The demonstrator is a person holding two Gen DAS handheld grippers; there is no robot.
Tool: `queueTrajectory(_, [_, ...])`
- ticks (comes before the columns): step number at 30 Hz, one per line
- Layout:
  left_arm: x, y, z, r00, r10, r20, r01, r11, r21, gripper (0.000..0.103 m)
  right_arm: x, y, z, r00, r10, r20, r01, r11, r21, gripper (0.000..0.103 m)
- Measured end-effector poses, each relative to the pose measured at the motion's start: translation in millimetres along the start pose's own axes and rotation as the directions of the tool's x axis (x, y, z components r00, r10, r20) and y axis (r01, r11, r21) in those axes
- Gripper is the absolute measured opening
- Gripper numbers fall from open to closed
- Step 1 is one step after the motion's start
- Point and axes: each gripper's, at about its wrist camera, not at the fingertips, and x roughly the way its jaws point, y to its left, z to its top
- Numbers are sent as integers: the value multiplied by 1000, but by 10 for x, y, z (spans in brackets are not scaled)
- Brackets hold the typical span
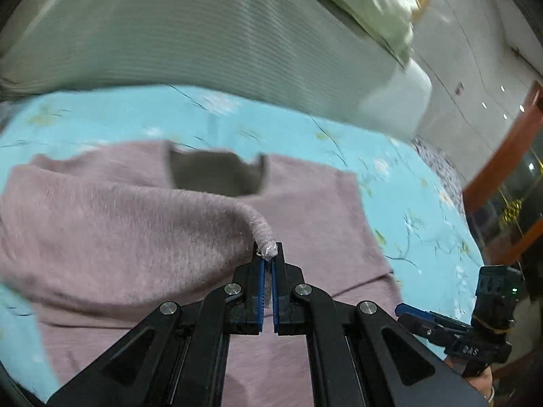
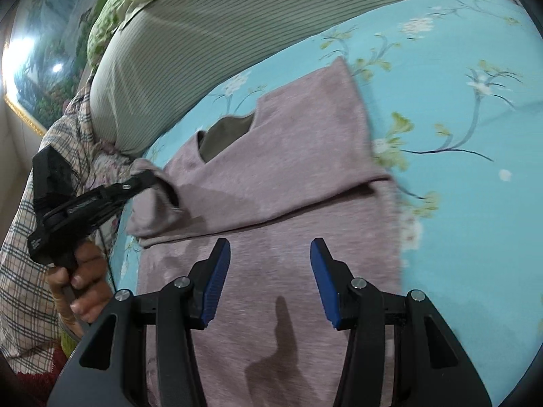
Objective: Fold small clothes
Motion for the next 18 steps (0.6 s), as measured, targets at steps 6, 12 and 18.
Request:
queueTrajectory(6, [673,-188,28,998,-10,-67,10,1000,-6,1,-72,-163,31,1000,-20,22,19,999,37,51])
queueTrajectory(12, [1023,-193,-66,994,31,-107,-31,1000,7,3,-43,-155,73,1000,-19,24,18,999,39,51])
queueTrajectory(18, [744,-95,-250,992,42,-115,-40,999,26,58,148,52,171,1000,5,-5,-5,1000,-3,55])
